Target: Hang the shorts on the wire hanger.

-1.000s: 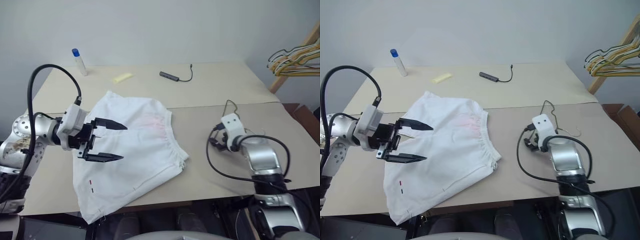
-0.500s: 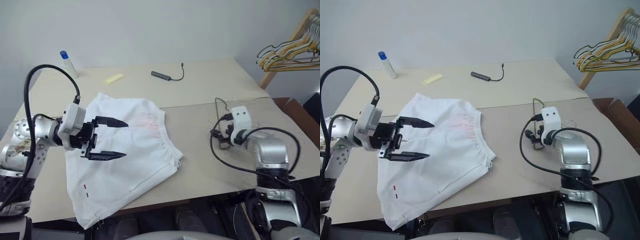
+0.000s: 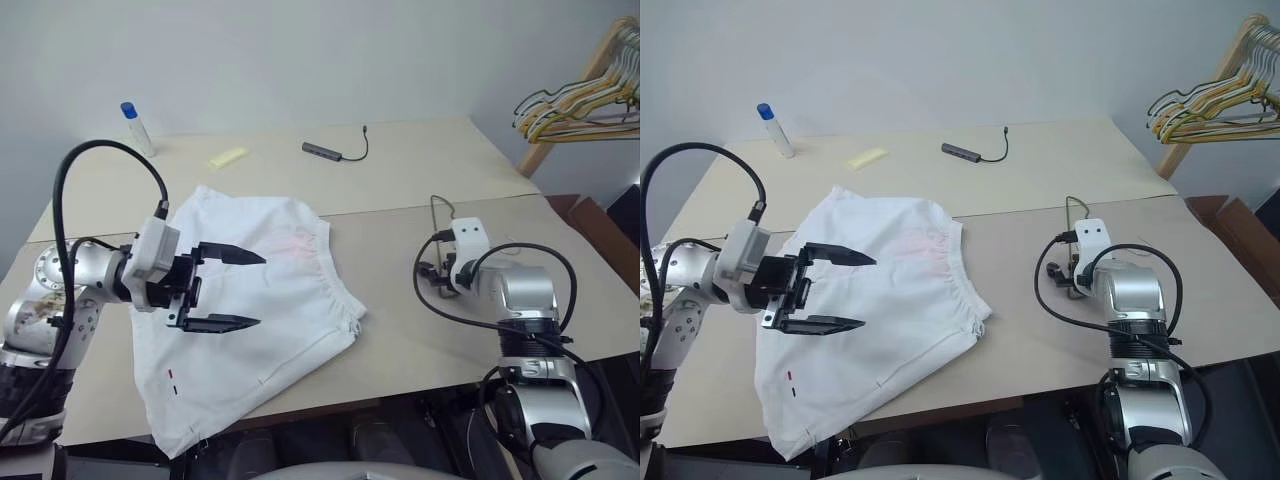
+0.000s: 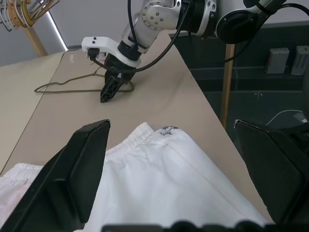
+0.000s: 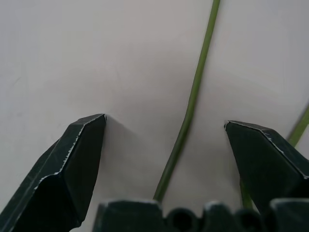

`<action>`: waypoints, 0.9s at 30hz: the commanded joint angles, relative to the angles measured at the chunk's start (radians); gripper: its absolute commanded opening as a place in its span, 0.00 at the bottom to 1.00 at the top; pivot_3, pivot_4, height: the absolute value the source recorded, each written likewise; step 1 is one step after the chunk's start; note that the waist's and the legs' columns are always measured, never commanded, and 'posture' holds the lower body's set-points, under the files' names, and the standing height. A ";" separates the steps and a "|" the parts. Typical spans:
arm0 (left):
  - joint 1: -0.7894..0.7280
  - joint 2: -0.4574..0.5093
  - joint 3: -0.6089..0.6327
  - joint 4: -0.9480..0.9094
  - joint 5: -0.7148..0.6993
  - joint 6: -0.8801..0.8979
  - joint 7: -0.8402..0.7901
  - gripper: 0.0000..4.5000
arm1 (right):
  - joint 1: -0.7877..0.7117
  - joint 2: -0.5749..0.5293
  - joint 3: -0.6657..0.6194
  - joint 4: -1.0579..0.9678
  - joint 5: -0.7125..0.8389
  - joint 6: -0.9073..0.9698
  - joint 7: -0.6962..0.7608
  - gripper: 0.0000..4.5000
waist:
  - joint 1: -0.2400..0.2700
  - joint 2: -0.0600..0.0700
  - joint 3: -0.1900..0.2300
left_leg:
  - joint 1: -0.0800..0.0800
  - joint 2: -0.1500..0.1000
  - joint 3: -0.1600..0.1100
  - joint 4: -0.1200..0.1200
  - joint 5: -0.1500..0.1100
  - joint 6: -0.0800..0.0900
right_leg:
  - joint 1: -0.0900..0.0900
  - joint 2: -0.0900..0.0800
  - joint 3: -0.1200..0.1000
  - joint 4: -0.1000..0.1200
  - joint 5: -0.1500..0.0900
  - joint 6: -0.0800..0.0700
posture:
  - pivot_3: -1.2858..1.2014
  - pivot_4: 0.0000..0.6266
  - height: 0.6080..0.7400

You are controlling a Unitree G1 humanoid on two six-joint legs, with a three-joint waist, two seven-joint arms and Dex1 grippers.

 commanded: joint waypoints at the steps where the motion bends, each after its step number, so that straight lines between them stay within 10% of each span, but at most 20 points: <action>1: -0.024 -0.006 0.018 -0.017 0.007 -0.006 -0.002 1.00 | 0.010 0.002 0.010 0.031 -0.005 0.033 -0.027 0.73 | 0.000 0.000 0.000 | 0.000 0.000 0.000 0.000 0.000 0.000 | 0.000 0.000 0.000 0.000 0.000 0.000 | 0.49 0.00 1.00; 11: -0.071 -0.082 -0.023 -0.017 0.027 0.006 0.027 1.00 | 0.032 0.000 0.020 0.019 0.020 0.040 -0.013 0.01 | 0.001 -0.004 -0.003 | 0.001 0.000 0.000 0.000 0.000 0.000 | 0.001 0.000 0.000 0.000 0.000 0.000 | 0.49 0.00 1.00; 18: -0.094 -0.173 -0.050 0.023 0.106 0.011 0.169 1.00 | 0.054 -0.003 0.024 -0.021 0.013 0.011 -0.017 0.01 | 0.003 -0.006 -0.005 | 0.001 0.000 -0.001 0.000 0.000 0.000 | 0.002 0.000 0.000 0.000 0.000 0.000 | 0.49 0.00 1.00; 27: -0.192 -0.497 0.060 0.120 -0.120 0.563 0.735 1.00 | 0.149 -0.015 0.022 -0.414 0.032 -0.111 -0.005 0.01 | -0.001 -0.003 -0.004 | -0.002 -0.001 -0.005 0.000 0.000 0.000 | -0.001 -0.001 0.000 0.000 0.000 0.001 | 0.49 0.00 1.00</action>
